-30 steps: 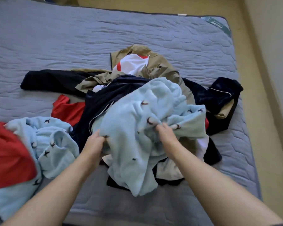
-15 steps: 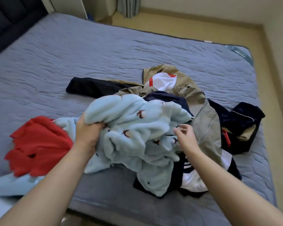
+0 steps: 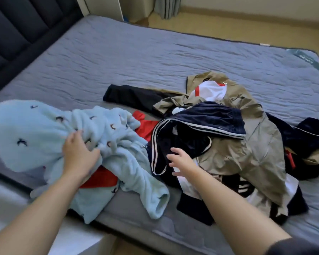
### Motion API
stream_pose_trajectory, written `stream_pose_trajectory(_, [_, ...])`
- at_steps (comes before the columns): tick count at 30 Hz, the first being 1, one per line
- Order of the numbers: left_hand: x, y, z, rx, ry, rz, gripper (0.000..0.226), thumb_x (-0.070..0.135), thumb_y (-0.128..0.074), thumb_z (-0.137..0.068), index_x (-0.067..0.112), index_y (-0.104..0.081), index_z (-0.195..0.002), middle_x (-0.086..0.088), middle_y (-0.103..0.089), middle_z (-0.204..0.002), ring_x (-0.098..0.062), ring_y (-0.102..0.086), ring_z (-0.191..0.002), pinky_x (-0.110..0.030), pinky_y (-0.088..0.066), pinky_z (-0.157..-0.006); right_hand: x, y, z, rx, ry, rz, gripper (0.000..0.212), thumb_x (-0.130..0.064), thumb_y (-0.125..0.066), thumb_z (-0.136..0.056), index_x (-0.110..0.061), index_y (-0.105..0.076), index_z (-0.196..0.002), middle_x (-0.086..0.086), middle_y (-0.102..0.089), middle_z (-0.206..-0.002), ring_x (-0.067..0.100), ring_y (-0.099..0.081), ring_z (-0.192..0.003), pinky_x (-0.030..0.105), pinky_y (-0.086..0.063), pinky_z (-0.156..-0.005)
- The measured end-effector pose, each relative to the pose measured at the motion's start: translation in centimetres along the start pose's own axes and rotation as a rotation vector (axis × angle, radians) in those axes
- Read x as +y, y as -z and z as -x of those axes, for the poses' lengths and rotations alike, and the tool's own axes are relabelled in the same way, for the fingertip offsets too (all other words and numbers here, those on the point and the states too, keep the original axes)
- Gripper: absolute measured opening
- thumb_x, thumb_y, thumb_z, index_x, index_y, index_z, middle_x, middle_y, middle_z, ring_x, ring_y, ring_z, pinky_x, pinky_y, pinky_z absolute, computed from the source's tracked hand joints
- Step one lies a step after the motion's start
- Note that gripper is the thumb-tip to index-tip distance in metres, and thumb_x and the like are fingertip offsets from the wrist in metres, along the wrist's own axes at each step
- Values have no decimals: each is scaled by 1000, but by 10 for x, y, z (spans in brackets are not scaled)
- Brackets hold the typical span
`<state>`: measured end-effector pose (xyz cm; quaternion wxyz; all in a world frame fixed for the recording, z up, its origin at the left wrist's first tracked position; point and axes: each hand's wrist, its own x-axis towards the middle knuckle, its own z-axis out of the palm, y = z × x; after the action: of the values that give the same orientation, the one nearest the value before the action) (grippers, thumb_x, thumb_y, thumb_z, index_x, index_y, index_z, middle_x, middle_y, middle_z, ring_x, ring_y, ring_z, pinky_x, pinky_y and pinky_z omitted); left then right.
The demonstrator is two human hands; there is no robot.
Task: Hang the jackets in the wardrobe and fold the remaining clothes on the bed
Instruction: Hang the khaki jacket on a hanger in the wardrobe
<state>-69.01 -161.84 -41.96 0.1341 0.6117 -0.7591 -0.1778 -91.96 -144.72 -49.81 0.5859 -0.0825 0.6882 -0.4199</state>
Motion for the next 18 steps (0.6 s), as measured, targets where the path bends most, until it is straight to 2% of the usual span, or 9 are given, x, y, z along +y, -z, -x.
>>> stream_pose_trajectory(3, [1,-61,41,-375,-33,-84,58,8,-64,-79,5,-47,-134,-18,-39,-142,-33,-36,-131,-42,-28,-110,43,57,-4,205,-70,158,50,-21,-55,-91,-19,-42,-139,-1,-52,-116,19,-53,-99,36,-49,-77])
stream_pose_trajectory(5, [12,-98,63,-523,-104,-113,51,12,-60,-83,10,-48,-132,-10,-39,-142,-26,-36,-131,-39,-32,-108,64,95,-5,320,-105,242,48,-21,-55,-90,-15,-44,-136,3,-52,-122,20,-52,-101,38,-47,-86])
stream_pose_trajectory(8, [38,-147,90,-705,-218,-118,44,14,-55,-84,18,-50,-128,-1,-41,-138,-18,-37,-128,-36,-36,-104,89,138,-6,459,-154,357,50,-22,-55,-87,-15,-43,-136,7,-51,-128,24,-53,-106,34,-46,-88])
stream_pose_trajectory(9, [49,-161,97,-744,-261,-119,43,14,-54,-85,20,-50,-128,2,-41,-138,-16,-38,-127,-34,-39,-102,98,150,-7,529,-164,402,55,-22,-58,-86,-16,-41,-138,9,-46,-134,27,-52,-112,34,-45,-92])
stream_pose_trajectory(12, [80,-201,114,-805,-386,-117,44,17,-54,-87,23,-47,-130,6,-40,-137,-13,-39,-126,-32,-41,-99,110,177,-9,746,-123,516,77,-20,-65,-81,-27,-24,-146,11,-21,-151,35,-38,-129,45,-40,-103])
stream_pose_trajectory(15, [108,-232,124,-794,-483,-116,45,19,-52,-87,25,-45,-131,9,-41,-134,-13,-42,-121,-30,-44,-92,109,199,-18,766,-98,878,91,-21,-69,-82,-40,-10,-148,3,3,-160,31,-9,-146,52,-25,-113])
stream_pose_trajectory(16, [117,-241,127,-785,-502,-110,46,19,-52,-87,26,-44,-131,10,-41,-134,-13,-44,-118,-30,-45,-87,108,207,-24,737,-93,996,85,-21,-68,-84,-40,-14,-148,3,2,-160,29,-6,-147,52,-21,-113])
stream_pose_trajectory(17, [126,-251,129,-768,-528,-102,46,19,-52,-87,27,-44,-131,10,-41,-132,-13,-46,-116,-29,-45,-84,107,216,-30,701,-72,1093,73,-20,-65,-87,-36,-25,-145,3,-7,-159,27,-11,-146,51,-22,-112])
stream_pose_trajectory(18, [136,-259,132,-747,-559,-91,44,19,-53,-87,26,-45,-130,10,-42,-130,-13,-46,-115,-31,-46,-85,106,226,-35,679,-25,1177,53,-16,-59,-89,-30,-40,-137,5,-23,-153,26,-25,-141,47,-28,-107])
